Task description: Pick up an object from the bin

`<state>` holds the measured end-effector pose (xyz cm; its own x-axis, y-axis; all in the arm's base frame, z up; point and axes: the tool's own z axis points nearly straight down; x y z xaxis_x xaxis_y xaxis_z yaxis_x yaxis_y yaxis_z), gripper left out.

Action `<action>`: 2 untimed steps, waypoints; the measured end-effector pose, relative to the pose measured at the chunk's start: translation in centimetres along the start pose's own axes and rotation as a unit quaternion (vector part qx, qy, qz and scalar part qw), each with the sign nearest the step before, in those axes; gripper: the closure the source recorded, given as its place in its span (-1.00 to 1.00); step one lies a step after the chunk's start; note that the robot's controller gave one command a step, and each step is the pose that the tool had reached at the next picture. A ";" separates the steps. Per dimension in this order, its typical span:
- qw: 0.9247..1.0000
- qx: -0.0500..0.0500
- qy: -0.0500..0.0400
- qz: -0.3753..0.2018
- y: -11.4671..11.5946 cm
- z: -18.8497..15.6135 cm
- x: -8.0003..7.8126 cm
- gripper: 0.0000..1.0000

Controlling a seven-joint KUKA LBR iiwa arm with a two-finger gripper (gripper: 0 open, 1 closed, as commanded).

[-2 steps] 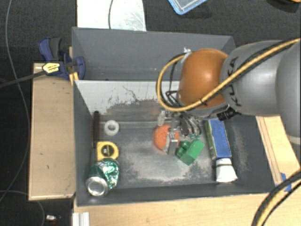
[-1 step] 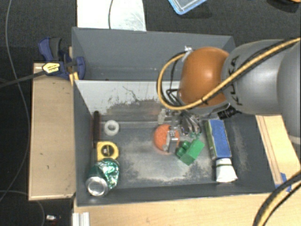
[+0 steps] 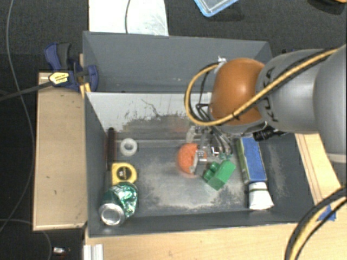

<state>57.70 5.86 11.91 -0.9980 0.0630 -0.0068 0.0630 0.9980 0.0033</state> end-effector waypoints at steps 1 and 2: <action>0.999 0.000 0.001 -0.054 -4.5 3.4 0.0 -1.00; 0.999 0.001 0.000 -0.049 -5.2 3.7 0.2 -1.00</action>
Offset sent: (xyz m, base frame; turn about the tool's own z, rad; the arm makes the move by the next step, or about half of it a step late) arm -0.0138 -0.0522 -0.0491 0.2404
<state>57.21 0.66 8.16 -0.9993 -0.0356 -0.0060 -0.0357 0.9994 0.0005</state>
